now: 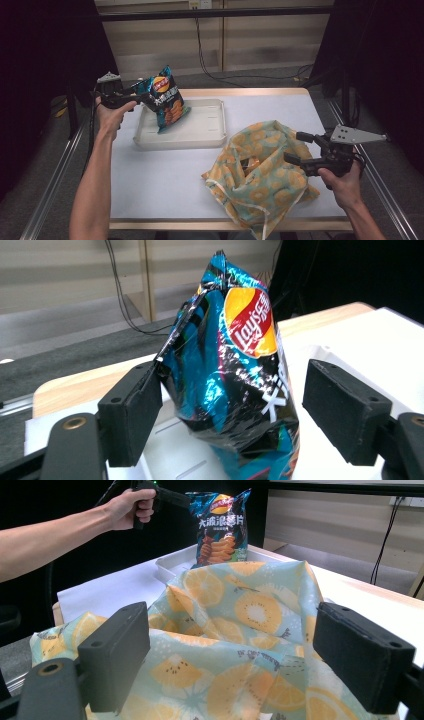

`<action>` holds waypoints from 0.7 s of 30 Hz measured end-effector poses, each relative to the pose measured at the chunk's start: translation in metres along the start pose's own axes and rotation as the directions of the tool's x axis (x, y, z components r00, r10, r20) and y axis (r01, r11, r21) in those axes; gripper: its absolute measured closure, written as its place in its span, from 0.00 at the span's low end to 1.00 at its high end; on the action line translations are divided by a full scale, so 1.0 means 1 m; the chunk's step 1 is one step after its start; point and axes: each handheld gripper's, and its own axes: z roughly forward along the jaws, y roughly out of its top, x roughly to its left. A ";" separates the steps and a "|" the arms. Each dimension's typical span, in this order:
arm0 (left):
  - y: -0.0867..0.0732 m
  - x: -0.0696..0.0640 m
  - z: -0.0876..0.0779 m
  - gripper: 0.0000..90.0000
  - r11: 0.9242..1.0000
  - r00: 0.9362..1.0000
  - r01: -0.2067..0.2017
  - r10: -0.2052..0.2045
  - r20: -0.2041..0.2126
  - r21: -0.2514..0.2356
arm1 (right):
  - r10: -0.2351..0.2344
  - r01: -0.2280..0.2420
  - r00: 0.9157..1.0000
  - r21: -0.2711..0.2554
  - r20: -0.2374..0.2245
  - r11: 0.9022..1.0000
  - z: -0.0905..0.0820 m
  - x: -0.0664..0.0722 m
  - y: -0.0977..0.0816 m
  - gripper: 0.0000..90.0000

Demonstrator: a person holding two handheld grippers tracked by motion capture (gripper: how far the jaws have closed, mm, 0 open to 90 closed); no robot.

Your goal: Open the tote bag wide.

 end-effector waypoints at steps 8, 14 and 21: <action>-0.002 0.001 -0.007 0.25 0.999 0.999 0.037 -0.038 -0.006 -0.023 | 0.001 -0.001 1.000 0.004 -0.001 1.000 0.000 0.000 0.000 0.16; -0.002 0.001 -0.017 0.26 0.997 0.999 0.048 -0.048 0.004 -0.052 | 0.000 0.000 1.000 0.001 -0.001 1.000 0.000 0.000 0.000 0.16; -0.010 -0.003 -0.023 0.57 0.996 0.996 0.056 -0.051 0.078 -0.073 | 0.001 -0.001 1.000 0.000 -0.004 1.000 0.001 0.001 0.001 0.16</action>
